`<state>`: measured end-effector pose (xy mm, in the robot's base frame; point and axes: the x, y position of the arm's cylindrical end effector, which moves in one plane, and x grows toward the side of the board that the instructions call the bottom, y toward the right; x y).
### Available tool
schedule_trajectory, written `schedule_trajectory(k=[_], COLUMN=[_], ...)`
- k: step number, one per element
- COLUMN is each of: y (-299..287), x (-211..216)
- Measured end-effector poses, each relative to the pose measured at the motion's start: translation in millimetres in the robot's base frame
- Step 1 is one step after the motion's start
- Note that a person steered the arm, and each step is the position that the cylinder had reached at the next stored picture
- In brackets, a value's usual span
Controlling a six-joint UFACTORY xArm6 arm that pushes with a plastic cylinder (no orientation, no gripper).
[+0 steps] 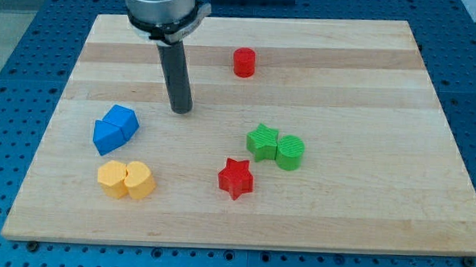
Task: Push green star towards center right
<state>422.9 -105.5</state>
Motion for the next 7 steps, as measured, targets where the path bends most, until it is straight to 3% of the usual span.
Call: schedule_trajectory(k=[2, 7], y=[57, 87], x=[26, 71])
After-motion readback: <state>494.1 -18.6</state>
